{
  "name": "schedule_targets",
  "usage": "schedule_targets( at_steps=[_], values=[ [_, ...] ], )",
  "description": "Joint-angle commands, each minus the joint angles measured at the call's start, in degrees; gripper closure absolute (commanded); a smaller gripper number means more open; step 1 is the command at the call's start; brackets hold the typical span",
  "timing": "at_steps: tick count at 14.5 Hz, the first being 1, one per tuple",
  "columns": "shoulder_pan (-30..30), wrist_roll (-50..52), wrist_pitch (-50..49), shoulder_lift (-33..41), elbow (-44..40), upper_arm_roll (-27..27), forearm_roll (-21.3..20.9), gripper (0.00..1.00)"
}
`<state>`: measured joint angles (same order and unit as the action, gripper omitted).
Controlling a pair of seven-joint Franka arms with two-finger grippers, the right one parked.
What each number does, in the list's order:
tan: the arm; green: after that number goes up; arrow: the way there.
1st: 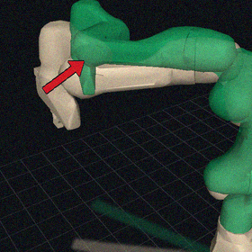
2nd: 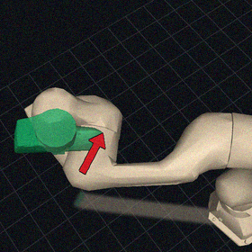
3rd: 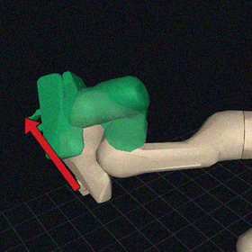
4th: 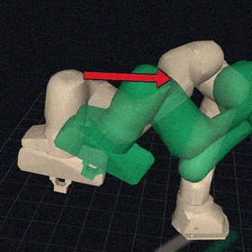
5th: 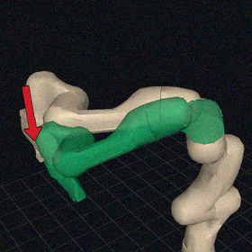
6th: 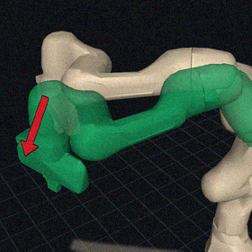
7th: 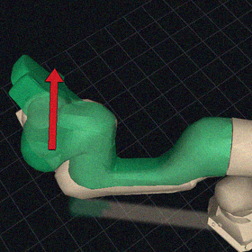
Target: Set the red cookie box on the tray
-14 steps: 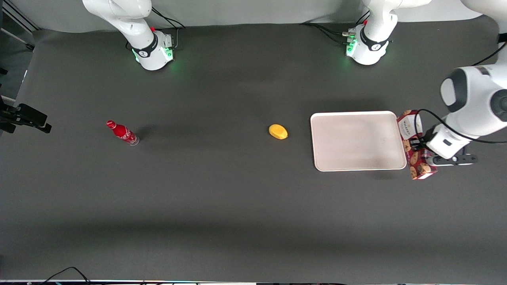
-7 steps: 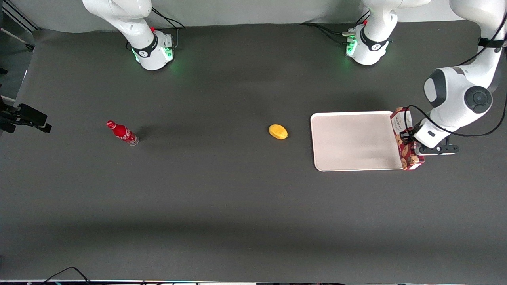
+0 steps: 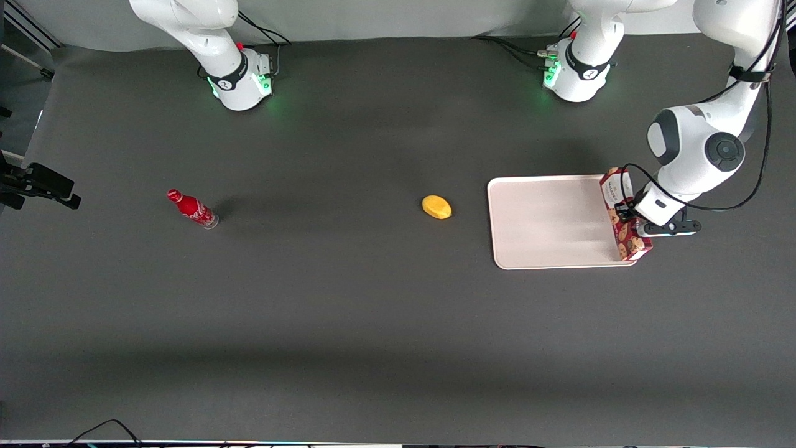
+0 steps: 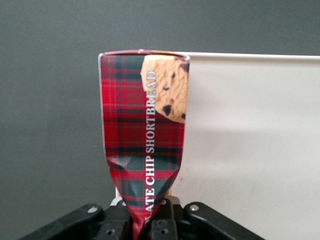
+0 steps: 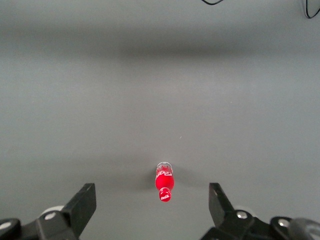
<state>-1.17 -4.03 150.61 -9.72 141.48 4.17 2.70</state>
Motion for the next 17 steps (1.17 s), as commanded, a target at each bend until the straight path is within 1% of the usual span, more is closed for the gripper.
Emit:
schedule_targets(
  at_steps=[1,2,3,4,5,6,9,13,17],
  values=[
    [0.65,-1.25,1.36,-0.39,0.38,-0.04,1.87,1.00],
    [0.82,-1.25,1.36,-0.74,0.29,-0.04,2.74,1.00],
    [1.17,-1.25,1.36,-1.09,0.29,-0.04,3.45,0.83],
    [1.26,-1.25,1.36,-1.18,0.20,-0.13,3.54,0.55],
    [1.26,-1.25,1.36,-1.18,0.20,-0.21,3.54,0.31],
    [1.17,-1.16,1.27,-1.01,0.11,-0.30,3.54,0.00],
    [1.17,-0.37,-1.53,0.66,-2.42,-1.00,3.54,0.00],
    [1.26,0.94,-19.52,1.19,-15.50,-1.36,3.46,0.00],
    [1.17,2.88,-25.43,4.61,-23.25,-1.44,2.49,0.00]
  ],
)
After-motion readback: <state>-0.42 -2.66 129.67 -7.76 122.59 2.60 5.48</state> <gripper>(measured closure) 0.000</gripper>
